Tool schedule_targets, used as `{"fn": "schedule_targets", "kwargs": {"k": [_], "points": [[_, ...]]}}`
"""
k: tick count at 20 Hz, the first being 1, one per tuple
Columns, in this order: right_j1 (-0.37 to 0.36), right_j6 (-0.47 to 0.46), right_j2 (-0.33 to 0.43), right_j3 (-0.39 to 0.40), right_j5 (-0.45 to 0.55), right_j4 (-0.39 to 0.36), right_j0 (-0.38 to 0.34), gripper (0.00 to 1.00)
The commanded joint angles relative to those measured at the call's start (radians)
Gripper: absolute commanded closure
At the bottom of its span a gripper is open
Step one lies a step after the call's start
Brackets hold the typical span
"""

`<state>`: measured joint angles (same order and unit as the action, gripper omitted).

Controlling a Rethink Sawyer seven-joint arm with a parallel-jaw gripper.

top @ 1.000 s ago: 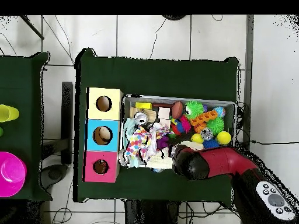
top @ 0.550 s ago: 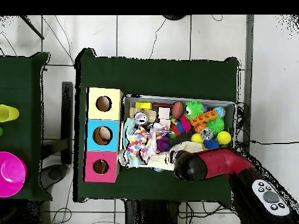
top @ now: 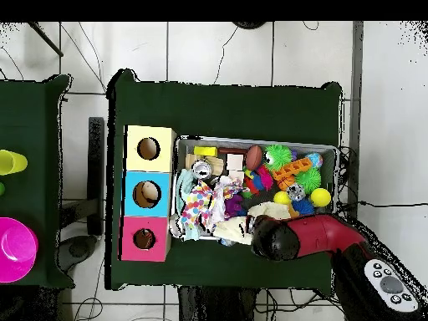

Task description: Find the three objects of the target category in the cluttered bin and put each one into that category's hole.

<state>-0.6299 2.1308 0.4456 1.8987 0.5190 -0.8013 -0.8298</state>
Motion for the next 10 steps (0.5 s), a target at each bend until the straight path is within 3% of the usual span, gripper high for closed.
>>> {"fn": "schedule_targets", "kwargs": {"k": [1, 5, 10], "points": [[-0.131, 0.062, -0.001, 0.066, -0.24, -0.039, -0.012, 1.0], [-0.246, 0.061, 0.094, 0.159, -0.313, 0.059, -0.07, 1.0], [-0.326, 0.062, 0.191, 0.247, -0.329, 0.175, -0.113, 1.0]]}}
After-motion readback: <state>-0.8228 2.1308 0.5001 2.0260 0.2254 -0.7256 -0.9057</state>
